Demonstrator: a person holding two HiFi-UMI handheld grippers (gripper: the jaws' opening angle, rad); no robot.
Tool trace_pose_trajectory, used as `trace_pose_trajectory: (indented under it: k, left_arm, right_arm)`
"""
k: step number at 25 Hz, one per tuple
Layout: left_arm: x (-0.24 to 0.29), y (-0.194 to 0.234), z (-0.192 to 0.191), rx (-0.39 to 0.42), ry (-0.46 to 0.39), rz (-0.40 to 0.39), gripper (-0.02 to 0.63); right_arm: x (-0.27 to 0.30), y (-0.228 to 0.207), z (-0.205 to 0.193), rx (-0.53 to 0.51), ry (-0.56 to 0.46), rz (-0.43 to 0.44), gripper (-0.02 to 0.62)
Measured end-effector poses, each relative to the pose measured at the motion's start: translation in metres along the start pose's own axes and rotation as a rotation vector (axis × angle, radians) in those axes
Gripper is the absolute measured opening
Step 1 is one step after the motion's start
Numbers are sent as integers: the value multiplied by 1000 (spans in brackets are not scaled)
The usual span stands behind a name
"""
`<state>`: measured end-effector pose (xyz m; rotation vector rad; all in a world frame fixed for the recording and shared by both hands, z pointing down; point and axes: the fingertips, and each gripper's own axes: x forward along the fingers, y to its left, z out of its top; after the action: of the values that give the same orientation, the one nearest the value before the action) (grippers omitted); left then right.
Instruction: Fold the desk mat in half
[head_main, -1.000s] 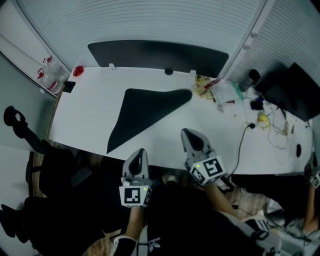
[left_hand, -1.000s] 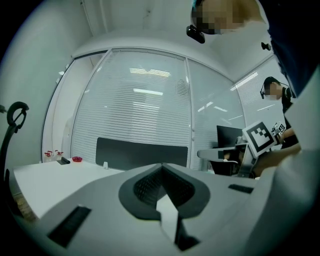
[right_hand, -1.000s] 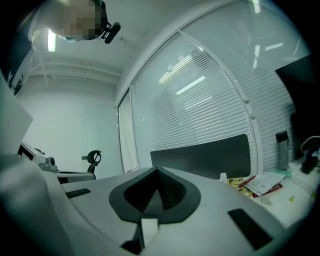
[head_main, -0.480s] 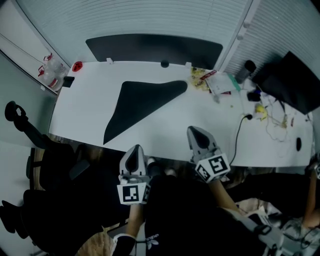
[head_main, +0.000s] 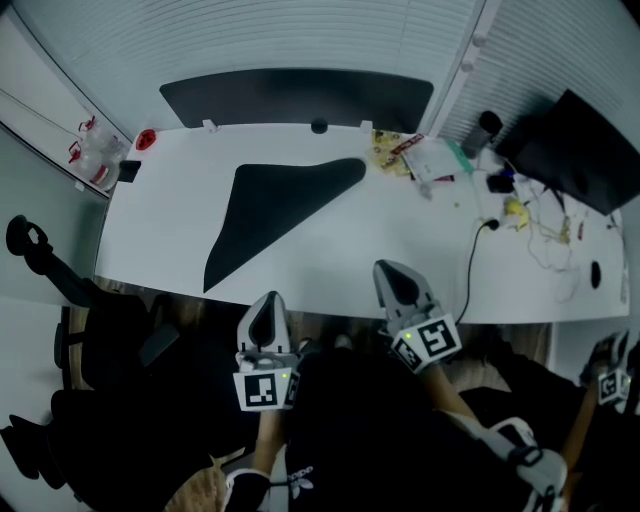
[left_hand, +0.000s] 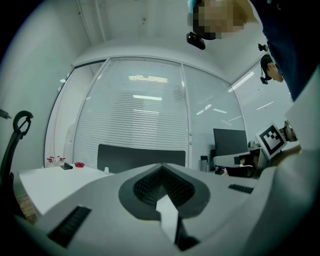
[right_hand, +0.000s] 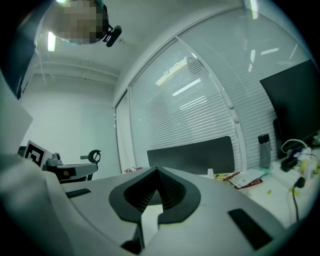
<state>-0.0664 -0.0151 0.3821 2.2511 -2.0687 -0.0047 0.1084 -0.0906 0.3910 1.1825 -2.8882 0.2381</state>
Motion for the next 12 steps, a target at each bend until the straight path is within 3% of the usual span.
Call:
trace_pose_trajectory:
  k: [12]
  left_arm:
    - [-9,-10,-6,-19,17,-74,2]
  right_arm:
    - [-13,28,-14,36,47,-5,3]
